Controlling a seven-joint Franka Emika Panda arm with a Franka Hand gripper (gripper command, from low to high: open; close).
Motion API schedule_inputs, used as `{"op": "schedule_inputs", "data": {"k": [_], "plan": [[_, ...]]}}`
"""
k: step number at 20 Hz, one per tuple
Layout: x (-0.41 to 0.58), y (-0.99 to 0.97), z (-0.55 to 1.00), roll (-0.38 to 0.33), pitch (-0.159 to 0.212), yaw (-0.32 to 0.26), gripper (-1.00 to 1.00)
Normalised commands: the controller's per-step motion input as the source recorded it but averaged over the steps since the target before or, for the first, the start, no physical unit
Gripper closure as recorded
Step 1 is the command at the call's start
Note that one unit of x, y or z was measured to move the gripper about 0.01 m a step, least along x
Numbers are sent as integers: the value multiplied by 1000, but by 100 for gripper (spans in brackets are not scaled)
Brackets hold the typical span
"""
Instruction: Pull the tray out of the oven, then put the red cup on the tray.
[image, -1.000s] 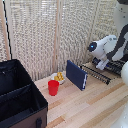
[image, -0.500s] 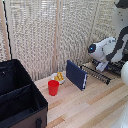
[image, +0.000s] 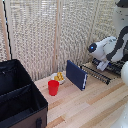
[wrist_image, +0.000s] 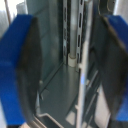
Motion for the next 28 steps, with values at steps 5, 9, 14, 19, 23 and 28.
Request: {"op": "schedule_inputs", "data": {"k": [5, 9, 14, 19, 23, 28], "plan": [[-55, 50, 31, 255, 58, -121, 100], [-60, 543, -4, 49, 8, -176, 100], [0, 719, -24, -38, 0, -172, 100], [0, 707, -74, -74, 3, -170, 100], [-33, 678, -64, -136, 20, -124, 100], [9, 259, -24, -28, 11, -14, -100]]}}
